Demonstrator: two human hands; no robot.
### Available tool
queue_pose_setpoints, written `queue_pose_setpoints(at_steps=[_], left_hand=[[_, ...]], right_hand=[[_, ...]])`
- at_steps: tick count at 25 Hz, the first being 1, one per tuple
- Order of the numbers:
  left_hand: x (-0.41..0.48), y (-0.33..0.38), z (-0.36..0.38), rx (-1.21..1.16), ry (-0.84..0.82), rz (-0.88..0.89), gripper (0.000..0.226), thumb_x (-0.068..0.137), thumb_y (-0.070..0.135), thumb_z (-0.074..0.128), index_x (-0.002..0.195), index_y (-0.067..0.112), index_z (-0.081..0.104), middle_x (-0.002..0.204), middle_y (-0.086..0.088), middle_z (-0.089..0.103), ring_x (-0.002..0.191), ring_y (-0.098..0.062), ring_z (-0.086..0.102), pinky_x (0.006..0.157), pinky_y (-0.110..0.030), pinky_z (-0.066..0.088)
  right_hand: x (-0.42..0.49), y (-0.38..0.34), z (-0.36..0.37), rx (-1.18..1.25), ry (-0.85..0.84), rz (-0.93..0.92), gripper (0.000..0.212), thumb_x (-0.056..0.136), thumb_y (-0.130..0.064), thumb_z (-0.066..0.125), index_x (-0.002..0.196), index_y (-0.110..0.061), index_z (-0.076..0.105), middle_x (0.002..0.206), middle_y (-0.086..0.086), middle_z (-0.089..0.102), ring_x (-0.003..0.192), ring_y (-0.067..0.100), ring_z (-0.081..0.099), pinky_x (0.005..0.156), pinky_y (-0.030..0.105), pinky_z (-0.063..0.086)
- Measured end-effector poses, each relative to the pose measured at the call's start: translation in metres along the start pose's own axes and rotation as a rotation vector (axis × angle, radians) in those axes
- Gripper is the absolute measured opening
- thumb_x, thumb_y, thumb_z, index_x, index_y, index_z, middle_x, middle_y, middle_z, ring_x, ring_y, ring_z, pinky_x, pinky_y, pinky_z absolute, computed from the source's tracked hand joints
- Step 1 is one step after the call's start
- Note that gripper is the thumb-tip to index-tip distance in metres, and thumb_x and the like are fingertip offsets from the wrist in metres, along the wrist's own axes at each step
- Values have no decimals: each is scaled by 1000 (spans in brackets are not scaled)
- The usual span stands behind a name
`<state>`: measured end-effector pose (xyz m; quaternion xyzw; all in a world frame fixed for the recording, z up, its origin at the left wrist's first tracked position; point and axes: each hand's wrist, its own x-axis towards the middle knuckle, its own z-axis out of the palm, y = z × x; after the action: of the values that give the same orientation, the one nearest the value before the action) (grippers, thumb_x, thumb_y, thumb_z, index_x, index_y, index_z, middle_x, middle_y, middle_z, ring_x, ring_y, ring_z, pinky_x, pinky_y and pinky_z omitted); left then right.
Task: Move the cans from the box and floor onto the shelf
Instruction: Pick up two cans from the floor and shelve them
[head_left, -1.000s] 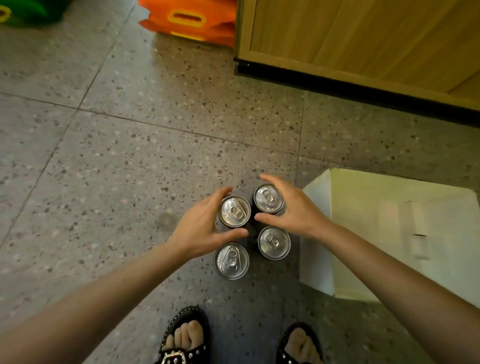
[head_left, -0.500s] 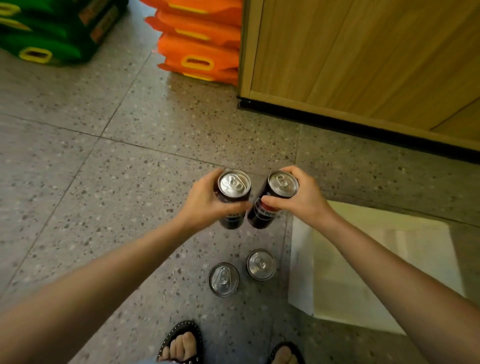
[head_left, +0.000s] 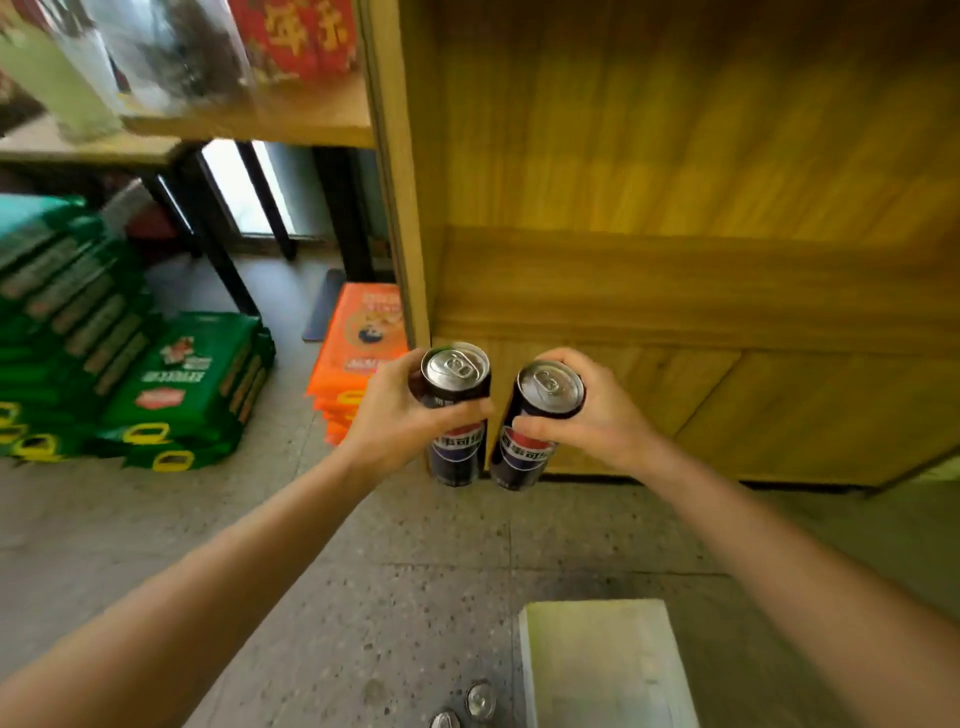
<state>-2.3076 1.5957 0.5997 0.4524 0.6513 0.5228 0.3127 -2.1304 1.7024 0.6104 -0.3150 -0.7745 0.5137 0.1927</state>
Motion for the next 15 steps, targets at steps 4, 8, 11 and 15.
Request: queue_pose_setpoints(at_steps=[4,8,11,15], left_hand=[[29,158,-35,25,-67,66,49,56,28,83,101,24,64,88,16,72,86,5,66,71,-10,49],[60,271,-55,19,-78,115,56,57,31,83,107,17,64,97,4,72,88,-1,68,75,-25,57],[88,323,-58,27,-72,173,61,58,34,82,113,16,62,105,1,71,97,-12,67,88,-38,54],[130,374,-48,29,-16,166,63,61,30,82,117,13,59,111,-4,69,99,-17,66,89,-39,53]], right_hand=[[-2,-140,-74,-5,57,-34,55,61,-17,81,107,-19,52,99,-9,62,90,3,61,71,14,49],[0,-246,-129,-4,171,-83,56,61,-13,81,107,-18,48,98,-10,60,88,2,60,69,14,48],[12,-291,-163,-23,238,-104,55,62,-18,81,104,-17,46,101,-5,60,91,9,60,73,22,50],[40,-330,-211,-47,291,-132,54,63,-20,81,103,-17,46,95,-11,57,88,5,57,70,20,47]])
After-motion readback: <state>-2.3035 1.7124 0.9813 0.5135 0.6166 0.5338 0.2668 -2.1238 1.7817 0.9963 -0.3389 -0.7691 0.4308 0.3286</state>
